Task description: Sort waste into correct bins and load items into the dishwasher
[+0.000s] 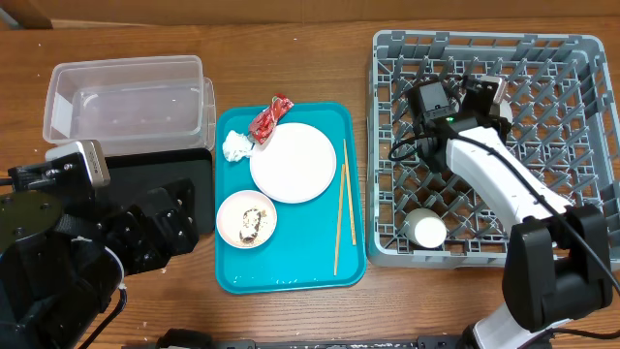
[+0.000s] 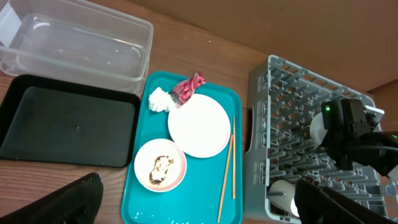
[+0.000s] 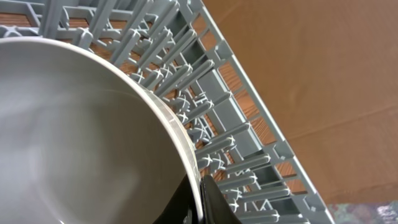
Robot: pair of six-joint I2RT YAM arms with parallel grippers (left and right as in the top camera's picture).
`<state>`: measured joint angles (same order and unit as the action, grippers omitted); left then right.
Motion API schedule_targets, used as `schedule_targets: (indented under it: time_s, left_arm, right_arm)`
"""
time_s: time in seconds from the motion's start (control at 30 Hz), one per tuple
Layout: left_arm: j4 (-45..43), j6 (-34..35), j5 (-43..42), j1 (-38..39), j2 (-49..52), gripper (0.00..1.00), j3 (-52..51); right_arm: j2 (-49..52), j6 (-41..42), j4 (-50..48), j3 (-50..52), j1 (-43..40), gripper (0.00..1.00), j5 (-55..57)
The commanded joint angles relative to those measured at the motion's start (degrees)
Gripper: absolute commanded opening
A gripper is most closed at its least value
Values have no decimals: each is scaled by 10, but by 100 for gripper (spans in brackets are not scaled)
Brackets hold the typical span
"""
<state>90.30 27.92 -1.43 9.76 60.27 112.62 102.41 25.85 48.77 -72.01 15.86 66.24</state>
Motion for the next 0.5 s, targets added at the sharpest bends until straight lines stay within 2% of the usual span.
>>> schedule_targets:
  time_s: [0.0, 0.47]
  left_arm:
    - [-1, -5, 0, -1, 1, 100, 4]
    - [-1, -5, 0, -1, 1, 100, 4]
  right_arm:
    - [12, -5, 1, 0, 37, 4, -52]
    - [12, -3, 21, 0, 156, 4, -52]
